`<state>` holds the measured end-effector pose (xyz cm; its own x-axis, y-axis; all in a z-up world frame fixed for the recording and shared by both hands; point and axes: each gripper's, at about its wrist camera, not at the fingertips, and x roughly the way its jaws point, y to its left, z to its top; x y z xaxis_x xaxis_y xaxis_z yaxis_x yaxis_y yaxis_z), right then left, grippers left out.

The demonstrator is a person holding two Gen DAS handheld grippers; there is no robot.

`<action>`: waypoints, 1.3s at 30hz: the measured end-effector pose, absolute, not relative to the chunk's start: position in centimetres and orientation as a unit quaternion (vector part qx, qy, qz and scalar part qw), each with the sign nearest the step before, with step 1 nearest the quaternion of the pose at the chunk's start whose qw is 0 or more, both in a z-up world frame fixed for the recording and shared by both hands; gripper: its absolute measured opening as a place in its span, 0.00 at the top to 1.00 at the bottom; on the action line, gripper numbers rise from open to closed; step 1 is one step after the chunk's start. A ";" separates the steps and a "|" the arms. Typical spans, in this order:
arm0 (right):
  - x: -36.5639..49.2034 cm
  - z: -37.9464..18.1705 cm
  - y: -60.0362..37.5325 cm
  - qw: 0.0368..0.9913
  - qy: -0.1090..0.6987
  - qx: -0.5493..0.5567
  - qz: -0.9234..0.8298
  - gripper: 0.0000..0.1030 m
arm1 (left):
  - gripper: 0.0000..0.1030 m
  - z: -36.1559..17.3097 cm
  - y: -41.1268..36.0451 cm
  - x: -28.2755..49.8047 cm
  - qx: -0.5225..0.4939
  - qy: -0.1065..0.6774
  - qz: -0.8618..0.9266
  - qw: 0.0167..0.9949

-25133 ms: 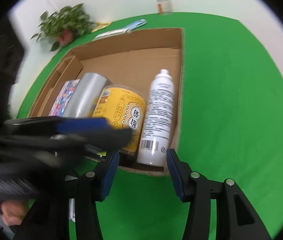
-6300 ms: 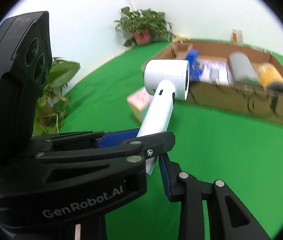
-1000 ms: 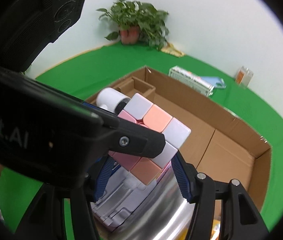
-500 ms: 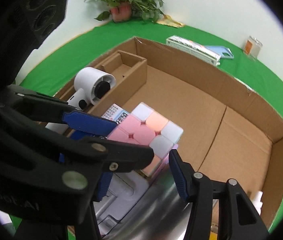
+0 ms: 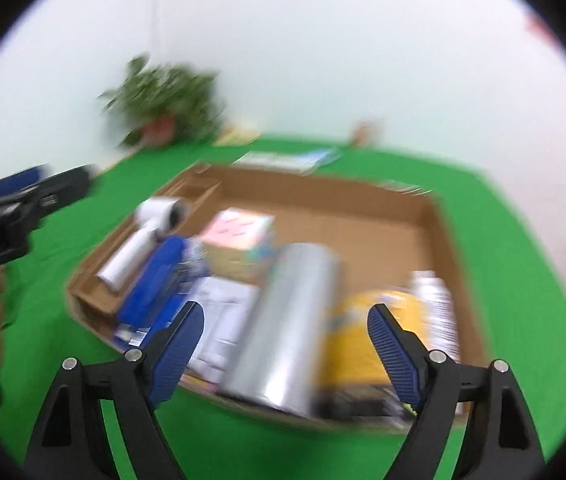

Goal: Organize rigid objects

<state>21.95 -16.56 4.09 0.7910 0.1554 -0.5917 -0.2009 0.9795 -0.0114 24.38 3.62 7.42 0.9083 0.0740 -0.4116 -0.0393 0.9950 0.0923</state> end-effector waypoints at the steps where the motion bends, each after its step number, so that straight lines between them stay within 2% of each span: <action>1: 20.4 3.7 -17.3 0.951 0.301 -0.034 0.056 0.18 | 0.00 6.9 3.2 22.9 0.040 0.214 0.040 0.975; 8: 13.8 2.5 -18.7 0.951 0.307 -0.030 0.027 0.18 | 0.00 3.5 1.2 14.7 0.014 0.236 0.051 0.970; 15: 9.4 2.7 -19.0 0.953 0.301 -0.044 0.014 0.18 | 0.00 2.8 -0.2 9.7 -0.012 0.244 0.061 0.968; 39: 8.3 2.0 -17.9 0.953 0.298 -0.052 -0.004 0.18 | 0.00 3.0 -1.8 9.2 0.006 0.275 0.030 0.961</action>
